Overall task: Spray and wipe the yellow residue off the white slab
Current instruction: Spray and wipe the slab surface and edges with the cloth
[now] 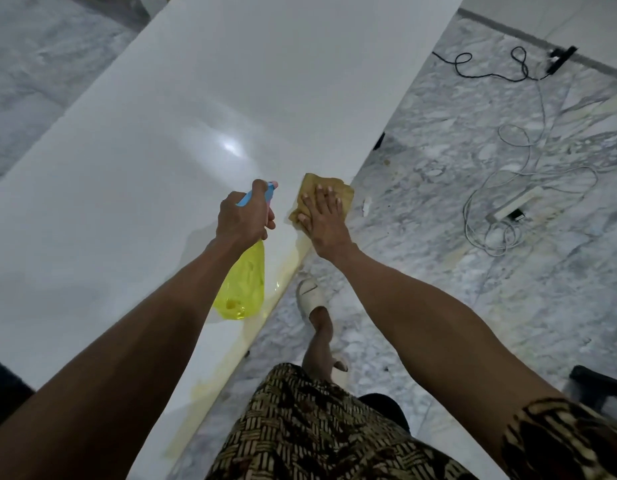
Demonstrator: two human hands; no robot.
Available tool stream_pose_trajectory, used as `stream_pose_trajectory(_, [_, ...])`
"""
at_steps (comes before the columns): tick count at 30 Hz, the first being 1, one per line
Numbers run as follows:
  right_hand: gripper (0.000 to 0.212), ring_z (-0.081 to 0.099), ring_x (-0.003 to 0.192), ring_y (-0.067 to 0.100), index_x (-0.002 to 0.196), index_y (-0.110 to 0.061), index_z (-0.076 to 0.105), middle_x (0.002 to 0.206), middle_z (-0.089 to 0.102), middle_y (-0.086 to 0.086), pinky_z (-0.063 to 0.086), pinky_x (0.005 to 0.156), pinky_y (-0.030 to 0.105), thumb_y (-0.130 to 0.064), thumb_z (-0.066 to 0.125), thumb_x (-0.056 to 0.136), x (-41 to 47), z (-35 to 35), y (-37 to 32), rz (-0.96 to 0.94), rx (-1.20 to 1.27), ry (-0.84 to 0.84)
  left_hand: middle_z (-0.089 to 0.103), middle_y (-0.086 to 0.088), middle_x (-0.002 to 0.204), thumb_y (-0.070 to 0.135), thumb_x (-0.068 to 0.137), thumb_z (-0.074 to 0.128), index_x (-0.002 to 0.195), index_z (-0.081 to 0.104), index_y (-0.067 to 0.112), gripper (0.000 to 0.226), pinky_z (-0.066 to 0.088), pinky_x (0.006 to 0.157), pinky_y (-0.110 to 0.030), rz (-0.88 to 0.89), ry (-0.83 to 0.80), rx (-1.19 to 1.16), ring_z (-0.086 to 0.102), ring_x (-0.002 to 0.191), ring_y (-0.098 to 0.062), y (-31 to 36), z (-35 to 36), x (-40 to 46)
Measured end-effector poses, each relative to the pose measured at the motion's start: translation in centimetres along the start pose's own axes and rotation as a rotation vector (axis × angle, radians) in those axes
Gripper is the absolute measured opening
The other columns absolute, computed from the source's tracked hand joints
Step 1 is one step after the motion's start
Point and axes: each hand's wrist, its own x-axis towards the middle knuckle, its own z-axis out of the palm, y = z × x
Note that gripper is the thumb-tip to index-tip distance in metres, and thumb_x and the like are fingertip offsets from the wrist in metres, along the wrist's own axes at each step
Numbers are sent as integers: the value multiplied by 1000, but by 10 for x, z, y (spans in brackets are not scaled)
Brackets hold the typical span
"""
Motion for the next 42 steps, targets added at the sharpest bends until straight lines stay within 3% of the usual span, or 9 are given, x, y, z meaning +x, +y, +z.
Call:
stream_pose_trajectory(4, [61,10,151,43,154,-11,31,162,17,24,2,121,51,-42,19,103,-45,25,-36,-45,-28,-26,71,-12,79,41,108,43,110,74,11,43,50,52,-28,-40,28,-21,71,71,-26,-48,-26,-42])
stream_pose_trajectory(10, [58,20,147,47,149,-7,42,157,28,28,14,119,58,-39,27,103,-107,69,-90,-93,-21,-25,70,-14,78,43,108,41,107,73,17,42,51,52,-29,-97,79,-93,70,68,-25,-113,-71,-99])
stream_pose_trajectory(13, [67,15,149,46,151,-8,39,159,24,27,8,120,55,-45,17,101,-134,80,-117,-78,-13,-59,71,-15,79,43,107,42,98,72,18,40,51,52,-30,-117,100,-112,70,69,-25,-140,-95,-118])
stream_pose_trajectory(19, [82,1,152,41,156,-11,28,164,11,22,-4,121,50,-60,-4,97,-189,114,-170,-56,32,-74,70,-14,76,43,106,42,103,75,15,43,50,51,-29,-114,85,-110,70,67,-24,-200,-147,-152])
stream_pose_trajectory(25, [73,12,148,49,151,-5,37,159,19,29,7,120,58,-53,14,101,-255,158,-232,-76,66,-22,71,-9,72,57,84,45,111,78,6,66,51,54,-30,-81,17,-129,71,69,-25,-247,-200,-198])
stream_pose_trajectory(29, [72,0,152,42,155,-10,29,163,10,23,-4,121,50,-51,13,98,-293,181,-271,-36,90,-52,70,-8,71,62,74,42,114,77,6,77,50,54,-30,-50,-24,-112,70,69,-25,-273,-226,-222])
stream_pose_trajectory(32, [65,-1,152,41,155,-12,29,164,9,21,0,123,53,-47,20,101,-318,194,-295,-35,100,-80,69,-8,72,58,87,46,115,76,6,66,49,51,-28,-43,-29,-114,69,67,-23,-291,-242,-233])
stream_pose_trajectory(35, [73,-2,152,39,155,-13,29,165,8,20,-3,121,50,-53,12,97,-343,210,-314,-55,126,-92,69,-10,73,44,105,45,113,75,7,48,49,51,-28,-27,-18,-108,68,67,-22,-307,-252,-241])
stream_pose_trajectory(42, [71,-12,149,28,156,-13,28,165,6,17,-9,118,42,-50,12,97,-400,241,-346,-145,165,-111,67,-11,73,40,109,41,89,69,23,38,50,51,-27,-41,-7,-120,66,63,-21,-335,-269,-263])
